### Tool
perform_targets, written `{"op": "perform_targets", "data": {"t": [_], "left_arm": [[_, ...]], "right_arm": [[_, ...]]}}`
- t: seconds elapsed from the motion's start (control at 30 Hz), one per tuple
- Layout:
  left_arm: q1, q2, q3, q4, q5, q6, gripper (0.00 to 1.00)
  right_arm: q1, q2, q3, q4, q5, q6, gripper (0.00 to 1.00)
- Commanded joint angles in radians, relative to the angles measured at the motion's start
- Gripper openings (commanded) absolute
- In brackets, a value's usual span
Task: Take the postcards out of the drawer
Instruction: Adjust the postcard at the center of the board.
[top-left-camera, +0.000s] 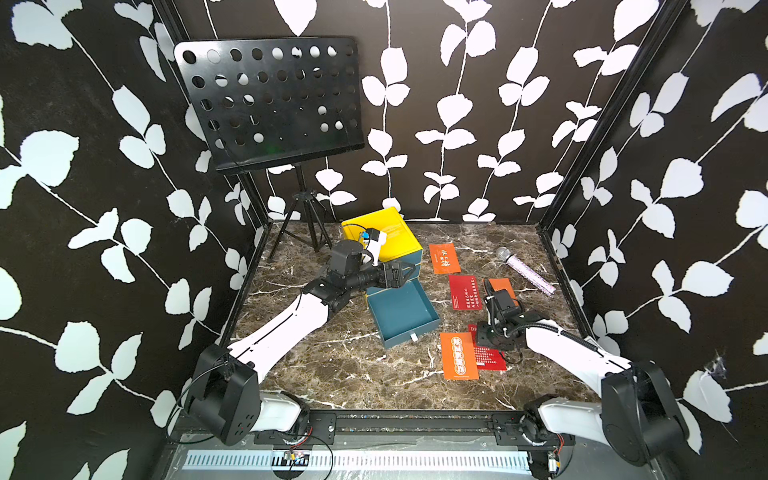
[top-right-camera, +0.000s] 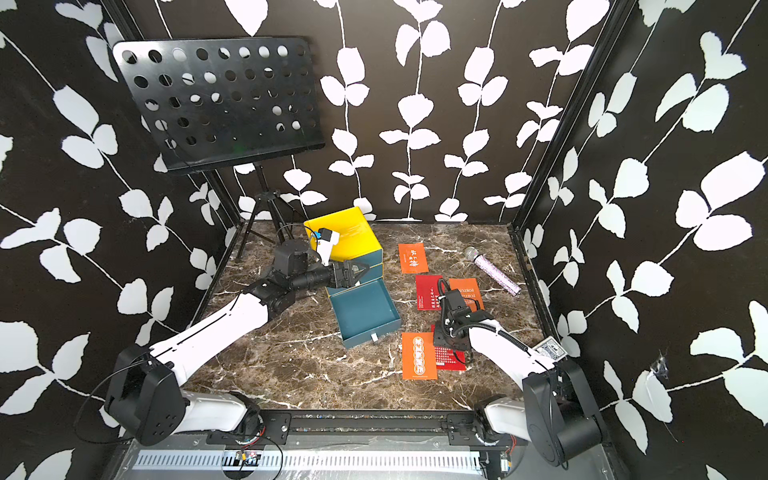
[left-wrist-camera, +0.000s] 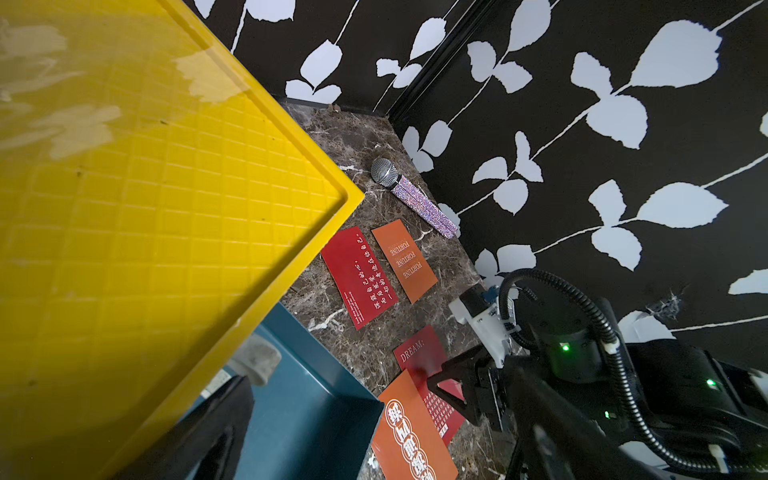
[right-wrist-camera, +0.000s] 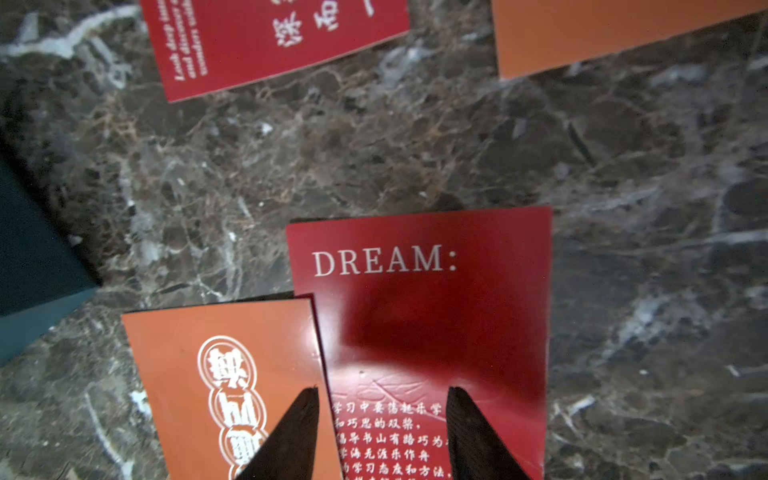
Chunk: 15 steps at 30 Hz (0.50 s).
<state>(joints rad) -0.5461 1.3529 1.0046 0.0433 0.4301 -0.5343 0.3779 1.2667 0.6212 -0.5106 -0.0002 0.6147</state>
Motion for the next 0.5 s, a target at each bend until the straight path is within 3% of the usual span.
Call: {"op": "perform_targets", "data": {"t": [0.0,0.2,0.47], "left_arm": [[0.012,-0.028,-0.007,-0.007,-0.01,0.005,0.99],[0.018,-0.037,-0.012,-0.005,-0.004,0.007,0.99],[0.036,-0.044,-0.021,-0.002,0.012,0.01,0.99]], "right_arm": [[-0.002,0.03,-0.016,0.022,0.066,0.059,0.49],[-0.006,0.123,0.036,-0.062,0.144,0.069,0.47],[-0.107,0.137,0.046,-0.14,0.183,0.038,0.47]]}}
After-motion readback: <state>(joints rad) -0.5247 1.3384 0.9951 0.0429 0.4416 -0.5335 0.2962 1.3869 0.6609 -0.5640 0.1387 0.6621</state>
